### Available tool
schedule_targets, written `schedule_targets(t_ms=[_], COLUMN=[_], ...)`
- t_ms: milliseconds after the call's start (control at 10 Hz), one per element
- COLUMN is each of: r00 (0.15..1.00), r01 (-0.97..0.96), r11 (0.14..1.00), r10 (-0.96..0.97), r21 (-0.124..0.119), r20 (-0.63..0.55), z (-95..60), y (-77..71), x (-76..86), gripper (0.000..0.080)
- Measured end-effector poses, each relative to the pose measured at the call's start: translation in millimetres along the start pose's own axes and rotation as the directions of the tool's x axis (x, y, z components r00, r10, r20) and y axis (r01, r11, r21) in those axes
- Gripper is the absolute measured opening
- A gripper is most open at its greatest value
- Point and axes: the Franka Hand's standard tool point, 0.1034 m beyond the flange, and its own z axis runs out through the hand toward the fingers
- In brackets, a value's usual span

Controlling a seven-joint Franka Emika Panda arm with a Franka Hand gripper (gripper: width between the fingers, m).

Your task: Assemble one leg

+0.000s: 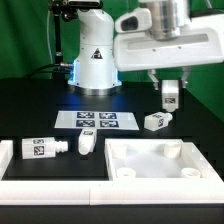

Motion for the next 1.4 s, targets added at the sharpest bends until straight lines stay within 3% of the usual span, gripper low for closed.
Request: schedule_targets(t_ms=[100, 200, 500, 600, 700, 900, 1000, 1300, 1400], r00=[0.999, 0.997, 0.952, 0.930, 0.915, 0.858, 0.844, 0.835, 0.833], r01=[-0.009, -0.016, -0.007, 0.033, 0.069, 0.139, 0.146, 0.151, 0.172], r11=[1.000, 1.000, 1.000, 0.999, 0.998, 0.990, 0.989, 0.988, 0.984], r10=[0.009, 0.016, 0.015, -0.022, -0.059, -0.131, -0.134, -0.139, -0.166], r21=[0.003, 0.010, 0.026, 0.021, 0.010, -0.020, -0.018, -0.022, -0.038], r20=[-0.041, -0.073, -0.306, -0.367, -0.399, -0.497, -0.520, -0.533, -0.528], z=[-12.1, -17.6, -8.3, 7.6, 15.2, 17.9, 14.9, 15.0, 14.3], y=[-4.8, -13.7, -19.7, -32.0, -35.2, -33.1, -38.8, -40.0, -38.1], x=[11.8, 13.3, 14.2, 4.7, 6.7, 26.7, 30.3, 29.5, 31.0], gripper=[0.0288, 0.0288, 0.0288, 0.0288, 0.0288, 0.0288, 0.0288, 0.0288, 0.0288])
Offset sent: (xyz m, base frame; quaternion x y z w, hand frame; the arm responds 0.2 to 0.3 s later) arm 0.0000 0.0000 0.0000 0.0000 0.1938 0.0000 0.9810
